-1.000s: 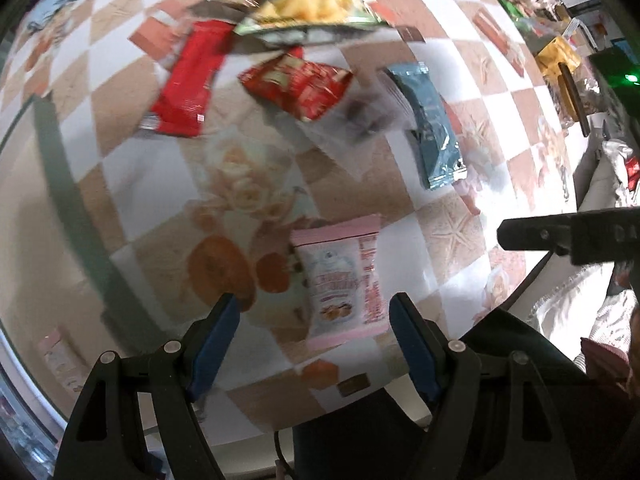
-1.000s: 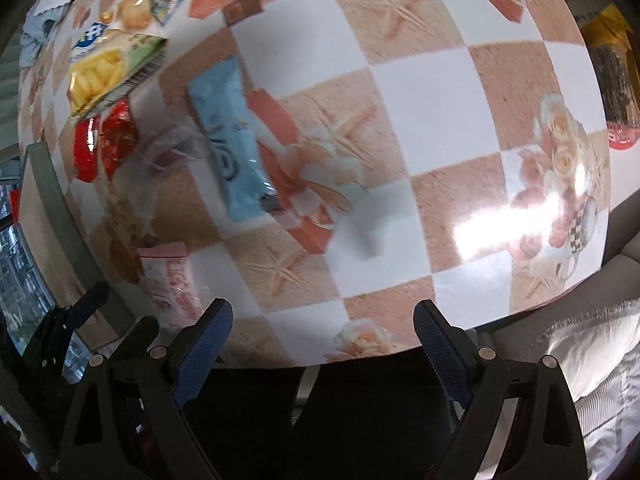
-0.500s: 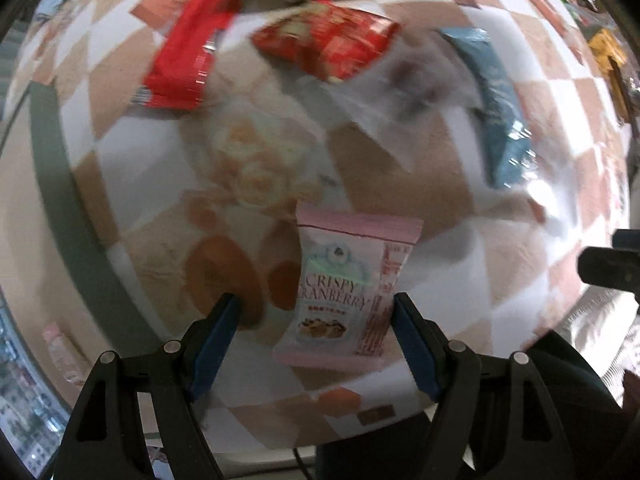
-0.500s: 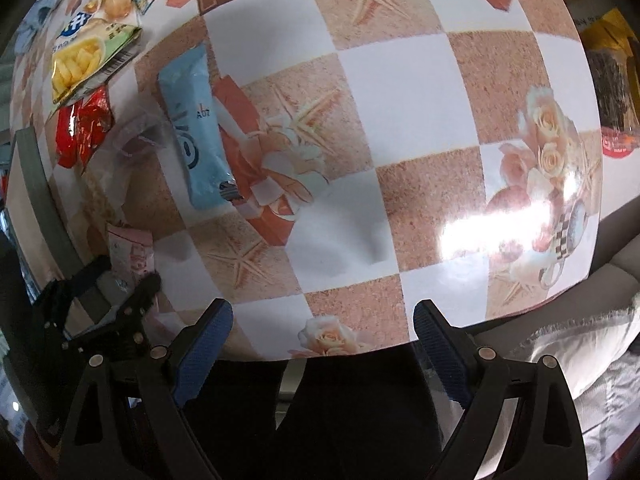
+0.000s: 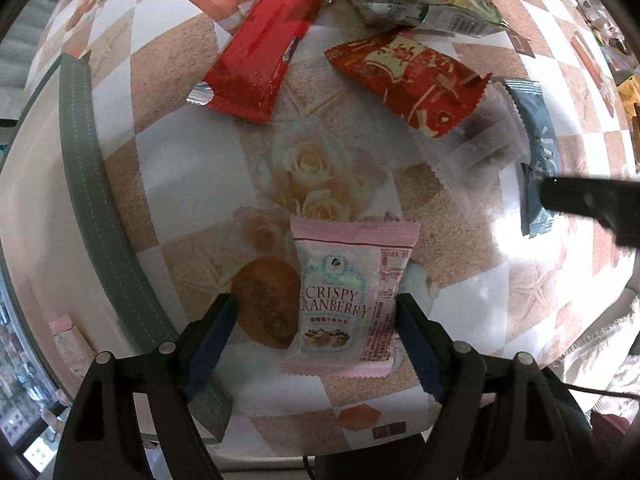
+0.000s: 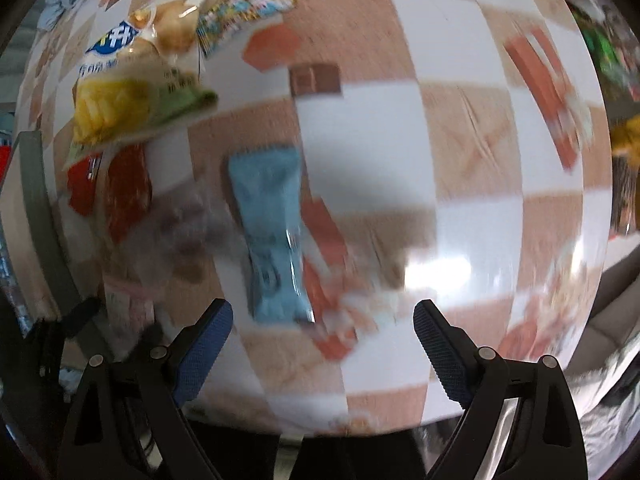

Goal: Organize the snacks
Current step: 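Grasp another pink Crispy Cranberry bag with left tool while right grasps light-blue packet, then carry both held packets over the beige tray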

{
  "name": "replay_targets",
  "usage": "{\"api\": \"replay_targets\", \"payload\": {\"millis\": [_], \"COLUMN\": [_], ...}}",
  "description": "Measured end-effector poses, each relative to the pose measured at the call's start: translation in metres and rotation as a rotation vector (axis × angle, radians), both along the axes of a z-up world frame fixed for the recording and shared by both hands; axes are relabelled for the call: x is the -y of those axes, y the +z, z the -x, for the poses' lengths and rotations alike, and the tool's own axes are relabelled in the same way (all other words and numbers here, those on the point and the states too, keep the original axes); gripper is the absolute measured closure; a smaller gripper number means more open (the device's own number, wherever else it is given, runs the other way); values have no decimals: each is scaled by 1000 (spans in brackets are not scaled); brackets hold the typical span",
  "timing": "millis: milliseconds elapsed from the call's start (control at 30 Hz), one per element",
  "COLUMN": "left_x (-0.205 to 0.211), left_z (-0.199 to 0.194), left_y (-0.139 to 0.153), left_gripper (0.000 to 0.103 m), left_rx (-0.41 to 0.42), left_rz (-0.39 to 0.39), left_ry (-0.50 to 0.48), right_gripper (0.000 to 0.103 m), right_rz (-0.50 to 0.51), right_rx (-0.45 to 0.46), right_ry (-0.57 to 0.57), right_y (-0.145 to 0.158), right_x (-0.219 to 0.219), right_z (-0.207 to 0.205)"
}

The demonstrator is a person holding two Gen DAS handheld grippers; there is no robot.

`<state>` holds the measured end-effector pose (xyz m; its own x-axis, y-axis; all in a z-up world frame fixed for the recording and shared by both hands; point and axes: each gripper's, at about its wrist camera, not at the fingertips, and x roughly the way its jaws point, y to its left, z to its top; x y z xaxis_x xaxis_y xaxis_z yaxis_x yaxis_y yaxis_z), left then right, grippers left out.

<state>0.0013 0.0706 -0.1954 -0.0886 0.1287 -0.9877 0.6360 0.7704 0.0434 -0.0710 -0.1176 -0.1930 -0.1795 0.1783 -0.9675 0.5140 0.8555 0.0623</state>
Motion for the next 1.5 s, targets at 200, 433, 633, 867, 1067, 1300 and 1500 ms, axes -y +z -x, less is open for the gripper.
{"api": "replay_targets", "payload": {"millis": [200,433,633,867,1067,1300,1500], "left_x": [-1,-1,18,34,44,53,46], "left_z": [-3,-7,-6,2,15,17,10], "left_y": [-6,-12,-19,-21,-1,6,32], "left_gripper": [2,0,0,1,30,57,57], "left_rx": [9,-15,-12,-3,21,4,35], "left_rz": [-23,2,12,23,56,58,95], "left_ry": [31,47,22,11,-31,-8,41], "right_gripper": [5,0,0,0,11,77,78], "right_rz": [33,45,39,27,38,1,-83], "right_rx": [-15,-28,-38,-59,-49,8,37], "right_ry": [34,48,48,49,88,177,143], "right_y": [-17,-23,-23,-25,-24,-8,2], "right_x": [-5,-5,-4,1,-3,-10,7], "right_z": [-11,-7,-7,-17,-21,-28,-19]}}
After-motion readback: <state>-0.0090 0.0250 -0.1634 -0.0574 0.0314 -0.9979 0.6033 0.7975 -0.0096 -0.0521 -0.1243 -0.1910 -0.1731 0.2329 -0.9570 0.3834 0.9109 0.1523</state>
